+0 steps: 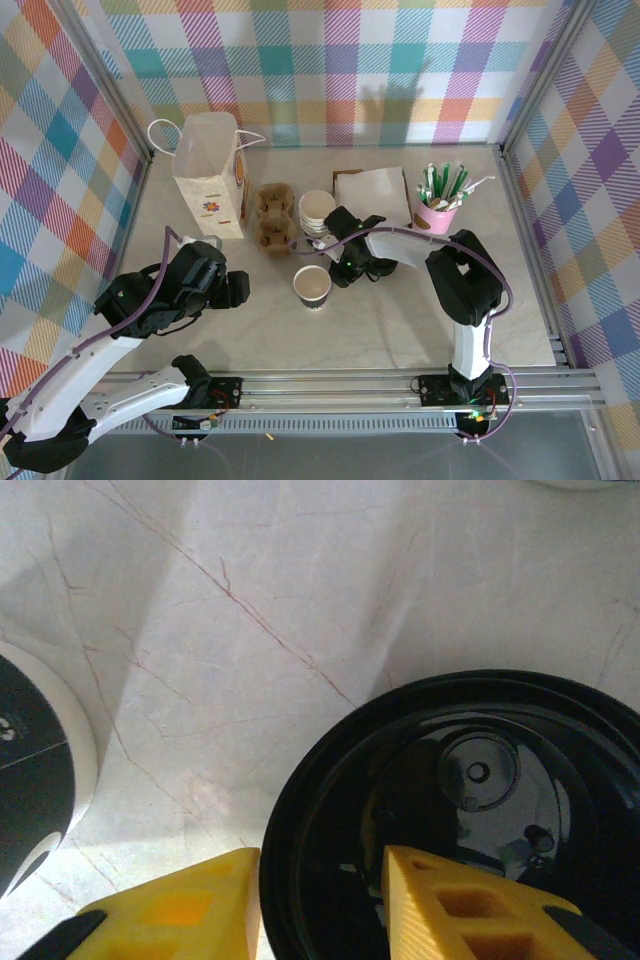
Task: Pack the takeout coffee
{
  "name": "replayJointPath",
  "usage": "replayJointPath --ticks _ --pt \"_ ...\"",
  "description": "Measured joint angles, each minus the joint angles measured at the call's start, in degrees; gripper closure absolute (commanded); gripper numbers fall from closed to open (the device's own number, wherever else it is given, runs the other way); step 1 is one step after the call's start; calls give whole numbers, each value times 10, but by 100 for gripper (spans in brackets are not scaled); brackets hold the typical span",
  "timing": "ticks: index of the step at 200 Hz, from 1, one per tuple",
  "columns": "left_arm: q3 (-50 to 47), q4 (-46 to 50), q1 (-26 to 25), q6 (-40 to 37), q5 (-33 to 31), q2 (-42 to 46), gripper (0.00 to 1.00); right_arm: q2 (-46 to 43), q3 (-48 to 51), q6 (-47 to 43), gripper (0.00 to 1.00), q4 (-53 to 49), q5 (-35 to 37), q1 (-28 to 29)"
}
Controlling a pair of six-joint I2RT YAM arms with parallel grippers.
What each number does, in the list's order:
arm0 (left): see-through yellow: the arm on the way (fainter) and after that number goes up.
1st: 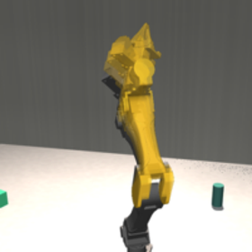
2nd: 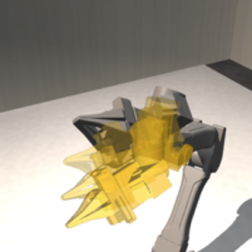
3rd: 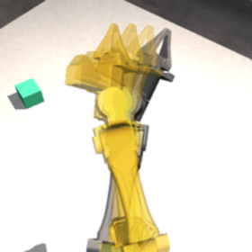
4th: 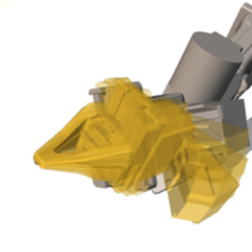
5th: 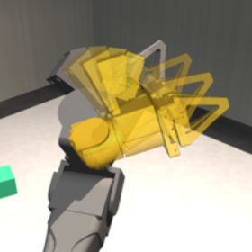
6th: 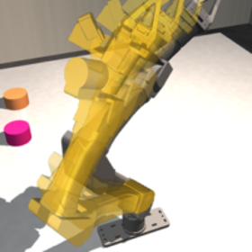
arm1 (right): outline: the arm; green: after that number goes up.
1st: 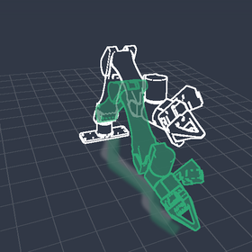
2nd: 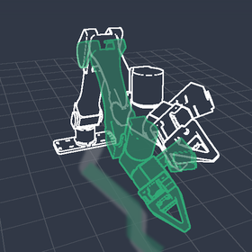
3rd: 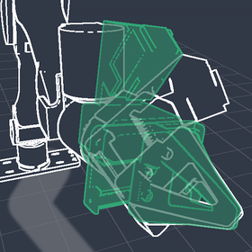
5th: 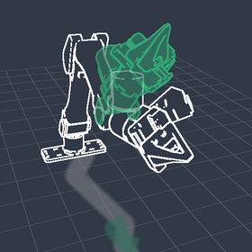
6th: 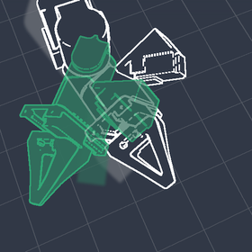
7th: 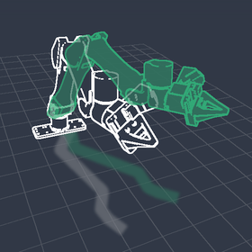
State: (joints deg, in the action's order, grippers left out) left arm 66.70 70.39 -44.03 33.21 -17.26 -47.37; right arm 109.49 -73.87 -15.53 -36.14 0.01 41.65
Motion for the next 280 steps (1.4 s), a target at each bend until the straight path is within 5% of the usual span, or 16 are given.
replayJointPath --ticks 142,280 --pt "0 0 0 0 0 7 20 -7 -4 13 84 -21 2 4" --pt "98 -38 0 -79 -29 2 16 -247 10 107 100 -54 -126 -21"
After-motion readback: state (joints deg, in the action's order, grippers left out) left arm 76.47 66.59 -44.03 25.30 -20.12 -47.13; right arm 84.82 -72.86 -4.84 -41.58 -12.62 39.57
